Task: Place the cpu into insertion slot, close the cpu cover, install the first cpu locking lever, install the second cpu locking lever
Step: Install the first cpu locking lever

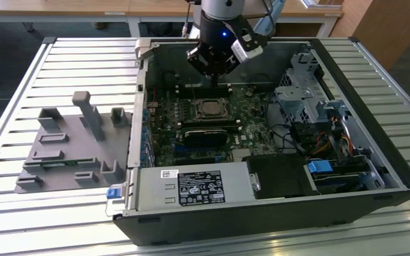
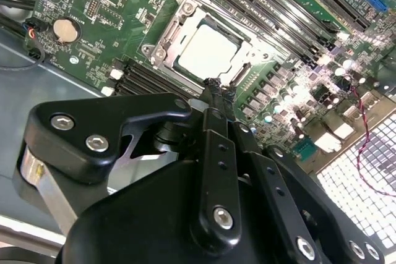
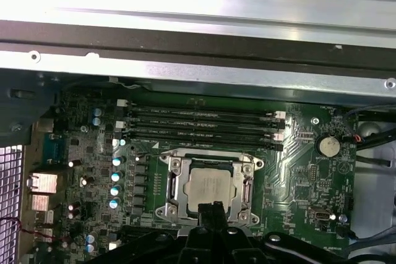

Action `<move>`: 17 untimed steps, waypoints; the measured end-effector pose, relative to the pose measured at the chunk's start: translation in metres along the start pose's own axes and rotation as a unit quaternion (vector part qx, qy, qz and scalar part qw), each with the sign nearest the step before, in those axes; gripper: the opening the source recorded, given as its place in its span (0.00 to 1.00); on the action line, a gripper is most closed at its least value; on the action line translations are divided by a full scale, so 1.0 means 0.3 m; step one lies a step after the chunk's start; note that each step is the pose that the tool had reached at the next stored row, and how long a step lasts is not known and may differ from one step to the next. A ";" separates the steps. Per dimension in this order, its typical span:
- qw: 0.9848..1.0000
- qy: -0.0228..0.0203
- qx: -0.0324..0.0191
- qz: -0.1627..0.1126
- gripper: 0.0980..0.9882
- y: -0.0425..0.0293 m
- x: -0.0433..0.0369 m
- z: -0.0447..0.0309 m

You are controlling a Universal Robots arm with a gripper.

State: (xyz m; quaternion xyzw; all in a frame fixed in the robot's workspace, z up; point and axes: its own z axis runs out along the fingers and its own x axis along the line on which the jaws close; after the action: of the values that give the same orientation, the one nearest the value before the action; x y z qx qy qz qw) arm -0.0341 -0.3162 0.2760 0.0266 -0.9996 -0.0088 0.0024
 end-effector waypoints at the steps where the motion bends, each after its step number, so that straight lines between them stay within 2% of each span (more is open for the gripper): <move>1: 1.000 0.000 0.000 0.000 0.01 0.000 0.000 0.000; 10: 1.000 0.000 0.000 0.000 0.01 0.001 0.018 0.000; 17: 1.000 -0.002 0.000 0.014 0.01 0.005 0.048 0.004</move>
State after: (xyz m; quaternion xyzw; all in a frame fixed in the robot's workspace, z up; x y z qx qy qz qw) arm -0.0486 -0.3156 0.2750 0.0129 -0.9999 -0.0091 0.0003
